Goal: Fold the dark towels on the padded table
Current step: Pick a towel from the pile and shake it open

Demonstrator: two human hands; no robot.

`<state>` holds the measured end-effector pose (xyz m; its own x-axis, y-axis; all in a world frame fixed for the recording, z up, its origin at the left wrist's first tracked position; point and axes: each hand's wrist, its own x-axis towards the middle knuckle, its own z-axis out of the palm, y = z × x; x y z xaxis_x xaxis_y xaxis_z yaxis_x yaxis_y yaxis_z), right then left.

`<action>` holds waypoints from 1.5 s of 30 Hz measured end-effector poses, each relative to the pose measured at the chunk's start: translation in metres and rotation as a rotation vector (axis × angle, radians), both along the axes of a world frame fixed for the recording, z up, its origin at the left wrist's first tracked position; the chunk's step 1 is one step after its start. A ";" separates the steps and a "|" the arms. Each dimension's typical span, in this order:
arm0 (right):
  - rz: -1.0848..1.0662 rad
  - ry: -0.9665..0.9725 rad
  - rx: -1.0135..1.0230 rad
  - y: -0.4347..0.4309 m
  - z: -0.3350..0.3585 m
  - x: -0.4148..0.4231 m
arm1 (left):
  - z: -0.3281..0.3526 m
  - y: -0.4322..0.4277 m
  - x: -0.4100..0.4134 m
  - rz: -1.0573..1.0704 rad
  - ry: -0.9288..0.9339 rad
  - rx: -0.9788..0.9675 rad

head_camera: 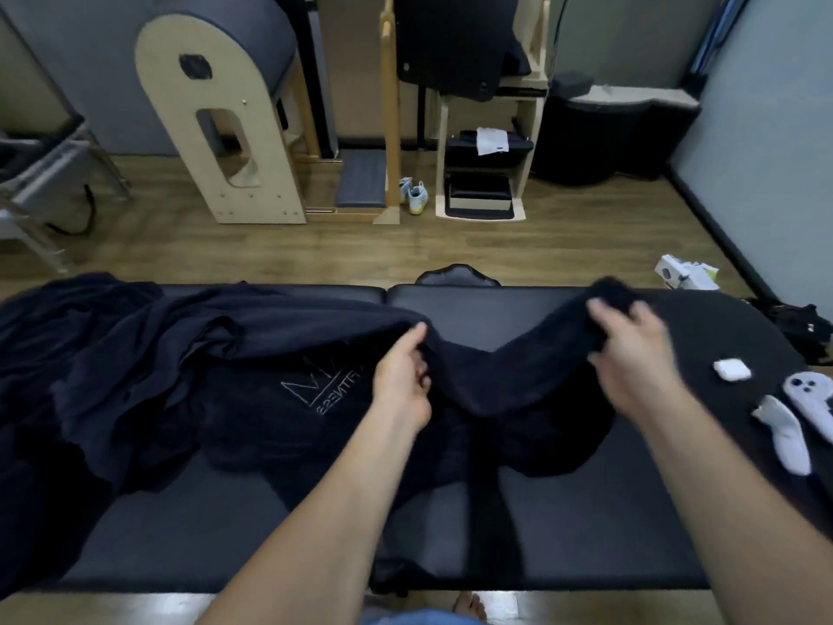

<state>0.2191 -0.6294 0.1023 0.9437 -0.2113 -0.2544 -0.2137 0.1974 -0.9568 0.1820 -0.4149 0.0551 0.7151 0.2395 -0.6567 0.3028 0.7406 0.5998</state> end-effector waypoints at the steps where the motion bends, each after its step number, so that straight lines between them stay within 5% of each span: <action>1: 0.150 -0.053 -0.142 0.032 -0.004 -0.006 | 0.008 -0.010 -0.007 -0.063 -0.024 0.060; 5: 0.587 -0.189 -0.383 0.112 -0.026 -0.035 | 0.021 -0.003 -0.032 -0.106 -0.133 0.160; 13: 0.750 -0.363 -0.779 0.155 -0.041 -0.047 | -0.010 0.048 -0.063 0.042 0.065 -0.009; 18: 0.798 -0.329 -0.685 0.146 -0.031 -0.045 | -0.017 0.061 -0.060 -0.025 0.101 -0.065; 21: 0.847 -0.321 -0.602 0.127 -0.011 -0.050 | -0.032 0.073 -0.048 0.144 0.071 -0.150; 24: 0.818 -0.248 -0.440 0.093 0.011 -0.050 | -0.041 0.095 -0.030 0.389 0.024 -0.220; 28: 0.730 -0.195 -0.381 0.040 0.031 -0.047 | -0.042 0.128 -0.001 0.465 0.096 -0.199; 36: 0.018 -0.061 -0.135 -0.069 0.050 -0.022 | 0.013 0.182 -0.002 0.795 0.141 -0.069; 41: -0.163 -0.145 -0.475 -0.042 0.035 0.003 | 0.060 0.135 0.004 0.560 -0.049 0.272; 45: 0.153 -0.351 -0.564 0.055 0.040 -0.001 | 0.089 0.047 -0.010 0.057 -0.284 0.422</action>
<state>0.2182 -0.5740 0.1422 0.9801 -0.0792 0.1822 0.1423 -0.3598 -0.9221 0.1718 -0.3678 0.1442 0.8293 0.4857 -0.2761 0.0510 0.4264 0.9031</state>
